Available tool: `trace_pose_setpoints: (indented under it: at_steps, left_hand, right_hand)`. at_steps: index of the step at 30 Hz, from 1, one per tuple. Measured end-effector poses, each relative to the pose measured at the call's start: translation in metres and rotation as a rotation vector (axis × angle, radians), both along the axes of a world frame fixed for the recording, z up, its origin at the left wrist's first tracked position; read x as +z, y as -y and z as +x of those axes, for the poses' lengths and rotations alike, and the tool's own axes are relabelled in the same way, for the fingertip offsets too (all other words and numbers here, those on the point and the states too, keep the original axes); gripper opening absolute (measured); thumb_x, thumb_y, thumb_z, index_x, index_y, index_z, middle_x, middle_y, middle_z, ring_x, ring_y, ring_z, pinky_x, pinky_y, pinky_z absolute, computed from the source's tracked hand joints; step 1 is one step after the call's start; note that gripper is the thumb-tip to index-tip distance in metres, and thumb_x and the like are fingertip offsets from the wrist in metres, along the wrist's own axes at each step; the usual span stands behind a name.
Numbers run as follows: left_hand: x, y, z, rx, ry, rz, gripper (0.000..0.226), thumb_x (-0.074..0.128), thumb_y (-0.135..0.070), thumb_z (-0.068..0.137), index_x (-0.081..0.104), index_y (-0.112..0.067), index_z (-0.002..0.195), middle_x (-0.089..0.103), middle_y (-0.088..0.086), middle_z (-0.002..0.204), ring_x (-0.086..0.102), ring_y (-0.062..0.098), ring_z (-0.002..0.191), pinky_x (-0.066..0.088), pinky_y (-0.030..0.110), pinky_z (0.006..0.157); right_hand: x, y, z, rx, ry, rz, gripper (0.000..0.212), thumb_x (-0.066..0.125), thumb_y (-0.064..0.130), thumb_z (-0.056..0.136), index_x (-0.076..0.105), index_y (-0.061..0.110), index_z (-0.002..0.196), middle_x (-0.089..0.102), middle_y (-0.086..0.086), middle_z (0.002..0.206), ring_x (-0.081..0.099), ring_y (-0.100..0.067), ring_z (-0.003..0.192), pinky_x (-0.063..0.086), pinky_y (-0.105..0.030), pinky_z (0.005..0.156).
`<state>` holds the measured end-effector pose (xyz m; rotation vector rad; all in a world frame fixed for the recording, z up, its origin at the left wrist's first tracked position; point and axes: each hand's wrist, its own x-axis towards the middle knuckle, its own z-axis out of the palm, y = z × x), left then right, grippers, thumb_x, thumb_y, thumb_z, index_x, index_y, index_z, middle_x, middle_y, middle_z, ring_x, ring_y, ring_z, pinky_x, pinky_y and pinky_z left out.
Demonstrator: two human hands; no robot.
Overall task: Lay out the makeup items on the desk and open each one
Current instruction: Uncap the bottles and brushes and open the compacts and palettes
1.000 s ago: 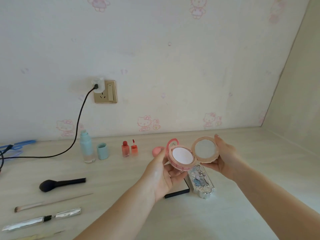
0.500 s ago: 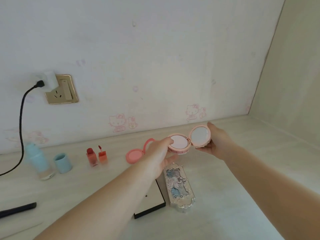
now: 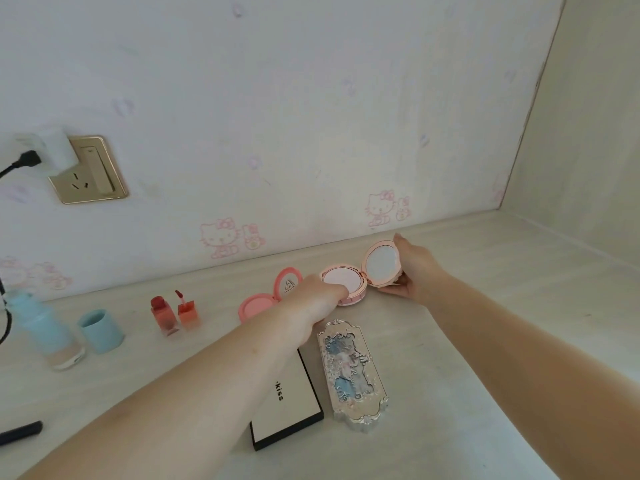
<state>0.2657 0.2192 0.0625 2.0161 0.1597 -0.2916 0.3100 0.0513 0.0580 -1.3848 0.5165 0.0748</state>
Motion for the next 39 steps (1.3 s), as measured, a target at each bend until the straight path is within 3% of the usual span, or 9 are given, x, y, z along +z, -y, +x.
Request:
trace_pose_setpoints:
  at_steps: [11,16,19,21,25,28,30,33,39]
  left_hand:
    - [0.005,0.000,-0.008,-0.009,-0.049,0.066,0.035,0.057,-0.029,0.082,0.050,-0.015,0.113,0.046,-0.004,0.081,0.045,0.012,0.068,0.033,0.023,0.056]
    - [0.007,-0.002,-0.009,-0.001,-0.039,0.038,0.035,0.057,-0.028,0.082,0.052,-0.013,0.113,0.048,-0.002,0.084,0.047,0.012,0.071,0.044,0.026,0.068]
    - [0.013,-0.010,-0.012,0.018,-0.026,-0.012,0.022,0.060,-0.028,0.081,0.055,-0.017,0.100,0.050,-0.001,0.093,0.054,0.017,0.095,0.052,0.034,0.081]
    - [0.018,-0.021,-0.017,0.012,-0.017,-0.049,0.014,0.061,-0.028,0.081,0.055,-0.020,0.092,0.052,-0.004,0.098,0.054,0.016,0.106,0.052,0.031,0.075]
    - [0.025,-0.051,-0.035,-0.009,0.036,-0.123,0.003,0.060,-0.026,0.086,0.059,-0.028,0.087,0.058,-0.005,0.102,0.058,0.012,0.099,0.048,0.031,0.080]
    - [0.022,-0.077,-0.054,-0.018,0.091,-0.081,0.013,0.060,-0.030,0.087,0.063,-0.029,0.099,0.064,-0.003,0.112,0.061,0.012,0.104,0.049,0.031,0.086]
    - [0.016,-0.092,-0.066,-0.016,0.132,-0.020,0.021,0.059,-0.032,0.087,0.063,-0.030,0.107,0.065,-0.005,0.114,0.060,0.011,0.104,0.048,0.029,0.085]
    - [0.007,-0.105,-0.085,-0.071,0.224,0.100,0.020,0.057,-0.030,0.089,0.059,-0.034,0.108,0.059,-0.018,0.108,0.054,-0.002,0.092,0.041,0.009,0.071]
    - [-0.016,-0.120,-0.115,-0.123,0.287,0.285,0.052,0.057,-0.031,0.088,0.041,-0.022,0.137,0.046,-0.001,0.142,0.041,0.013,0.132,0.032,0.024,0.099]
  right_hand:
    - [-0.009,0.001,0.005,0.019,-0.001,-0.078,0.044,0.045,0.053,0.091,0.053,0.011,0.101,0.062,-0.016,0.100,0.065,-0.029,0.073,0.055,-0.036,0.050]
    - [-0.003,0.005,0.000,0.020,0.000,-0.124,0.042,0.046,0.051,0.091,0.054,0.010,0.088,0.060,-0.014,0.088,0.064,-0.029,0.075,0.057,-0.043,0.067]
    - [0.004,0.011,-0.007,0.021,0.014,-0.147,0.040,0.047,0.052,0.090,0.056,0.013,0.085,0.060,-0.010,0.088,0.063,-0.025,0.078,0.057,-0.042,0.070]
    - [0.009,0.015,-0.015,0.026,0.031,-0.257,0.041,0.044,0.053,0.091,0.056,0.014,0.091,0.059,-0.008,0.100,0.062,-0.024,0.094,0.054,-0.046,0.082]
    - [0.021,0.017,-0.033,-0.027,0.105,-0.555,0.059,0.039,0.052,0.093,0.049,0.004,0.125,0.055,-0.014,0.123,0.051,-0.032,0.115,0.046,-0.048,0.095]
    - [0.032,0.007,-0.050,0.035,0.249,-0.661,0.049,0.042,0.054,0.090,0.052,0.020,0.124,0.055,0.002,0.103,0.053,-0.019,0.097,0.042,-0.030,0.081]
    - [0.037,-0.008,-0.064,0.087,0.317,-0.750,0.048,0.046,0.053,0.089,0.049,0.025,0.129,0.053,0.003,0.120,0.050,-0.019,0.114,0.033,-0.027,0.084]
    - [0.035,-0.041,-0.089,0.187,0.410,-0.884,0.047,0.053,0.048,0.087,0.050,0.025,0.128,0.051,-0.006,0.132,0.049,-0.017,0.117,0.032,-0.026,0.087]
    - [0.013,-0.099,-0.142,0.564,0.381,-1.107,0.059,0.053,0.055,0.084,0.042,0.027,0.134,0.045,-0.003,0.139,0.045,-0.020,0.125,0.034,-0.034,0.099]
